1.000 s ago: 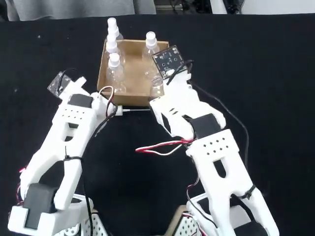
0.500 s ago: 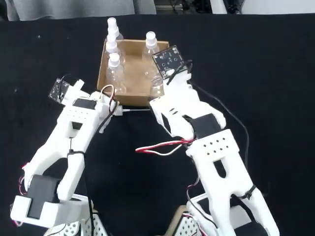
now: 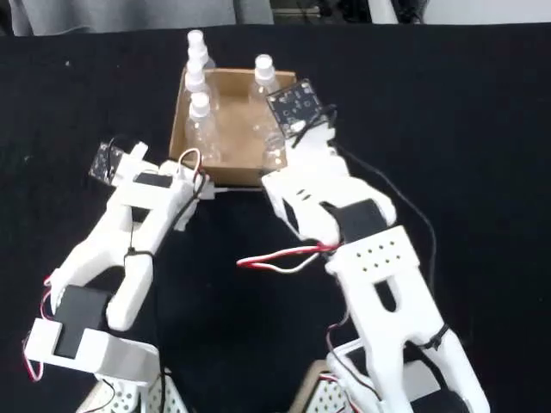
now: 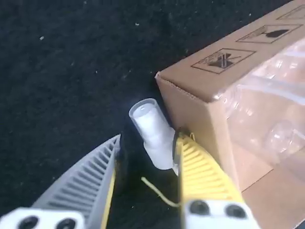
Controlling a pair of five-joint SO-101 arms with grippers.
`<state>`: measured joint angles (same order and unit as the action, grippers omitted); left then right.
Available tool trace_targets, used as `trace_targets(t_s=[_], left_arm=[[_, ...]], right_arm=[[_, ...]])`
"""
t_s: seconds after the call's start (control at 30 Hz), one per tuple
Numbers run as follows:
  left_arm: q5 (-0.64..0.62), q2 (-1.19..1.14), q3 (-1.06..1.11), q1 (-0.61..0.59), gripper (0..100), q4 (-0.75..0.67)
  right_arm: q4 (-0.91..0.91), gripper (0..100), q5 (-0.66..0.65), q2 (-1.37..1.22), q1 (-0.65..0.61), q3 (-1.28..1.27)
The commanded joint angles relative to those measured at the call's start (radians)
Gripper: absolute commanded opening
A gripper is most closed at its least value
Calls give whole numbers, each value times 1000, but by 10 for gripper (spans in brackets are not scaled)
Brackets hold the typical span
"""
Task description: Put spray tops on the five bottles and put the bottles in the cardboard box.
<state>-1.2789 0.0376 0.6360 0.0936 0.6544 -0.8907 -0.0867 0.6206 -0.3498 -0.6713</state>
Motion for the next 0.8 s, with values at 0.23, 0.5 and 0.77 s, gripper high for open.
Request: trace_targets(t_s=[0.23,0.5,0.77], left_arm=[[-35,-11,-38,1,166,-5],[-60,-11,-36,-61,166,2],[-63,-11,-28,-81,166,3]], right_arm=[[35,43,6,41,17,15],[35,43,6,41,15,15],[35,43,6,41,15,15]])
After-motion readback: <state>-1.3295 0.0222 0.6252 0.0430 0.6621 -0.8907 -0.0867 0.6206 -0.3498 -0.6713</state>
